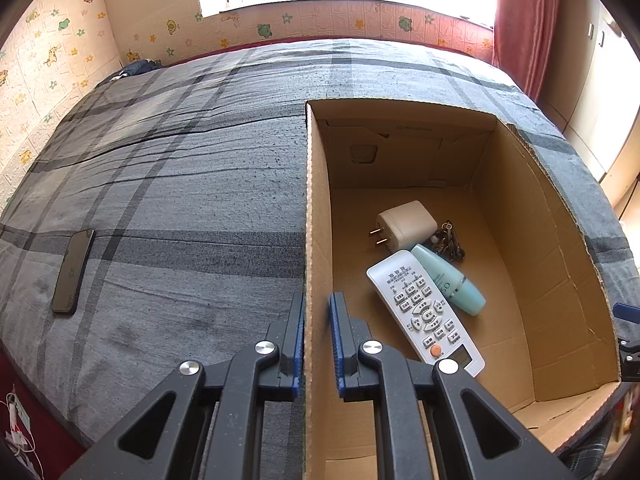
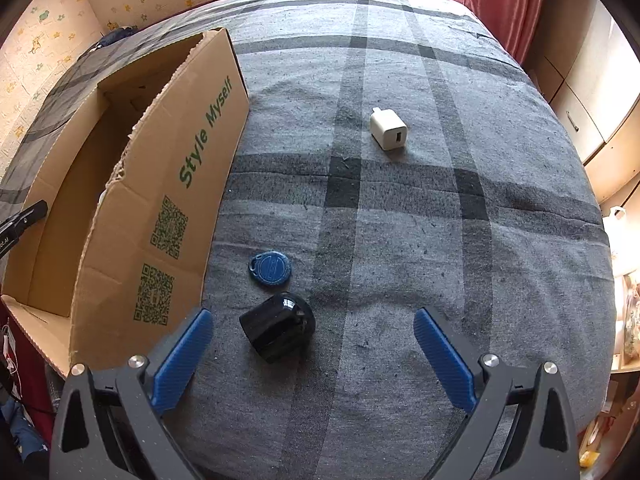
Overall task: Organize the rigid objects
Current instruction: 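Move the right tool back toward the blue fob and black object, then close the right tool on the black cylindrical object, then lift the black object with the right tool and carry it over the box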
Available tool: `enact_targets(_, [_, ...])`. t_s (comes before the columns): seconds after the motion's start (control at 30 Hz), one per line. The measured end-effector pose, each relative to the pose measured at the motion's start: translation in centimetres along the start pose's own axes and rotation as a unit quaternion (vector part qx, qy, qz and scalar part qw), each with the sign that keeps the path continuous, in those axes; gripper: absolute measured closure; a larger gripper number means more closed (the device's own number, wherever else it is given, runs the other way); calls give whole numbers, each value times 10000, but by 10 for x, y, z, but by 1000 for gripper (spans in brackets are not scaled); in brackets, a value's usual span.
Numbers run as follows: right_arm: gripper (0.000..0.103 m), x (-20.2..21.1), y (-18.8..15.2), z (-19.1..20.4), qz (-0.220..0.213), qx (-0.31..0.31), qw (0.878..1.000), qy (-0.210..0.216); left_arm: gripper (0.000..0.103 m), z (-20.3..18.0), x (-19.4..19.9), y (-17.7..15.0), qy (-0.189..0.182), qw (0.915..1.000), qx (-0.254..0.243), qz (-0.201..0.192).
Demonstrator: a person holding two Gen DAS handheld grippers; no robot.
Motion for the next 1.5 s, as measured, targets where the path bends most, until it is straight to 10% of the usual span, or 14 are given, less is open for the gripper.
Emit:
enact_targets(0.4, [26, -29, -12, 12, 351, 8, 9990, 289, 91, 1, 0, -1, -8, 10000, 18, -7])
enact_targets(0.53, [50, -36, -13, 18, 435, -26, 9982, 410, 91, 1, 0, -1, -6, 10000, 17, -5])
enact_targets(1.5, [51, 38, 25, 27, 58, 39, 10000, 19, 91, 0, 1, 0, -8, 10000, 4, -8])
Point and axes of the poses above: each gripper's, at about its wrist camera, not at the fingertips, and x roughly against the way its jaws point, z to its left, y to its top, the point moved 10 cm from there along -x, roughly the way its jaws point, and after that the axes turned 1 degree about z, right-handed, at the moved point
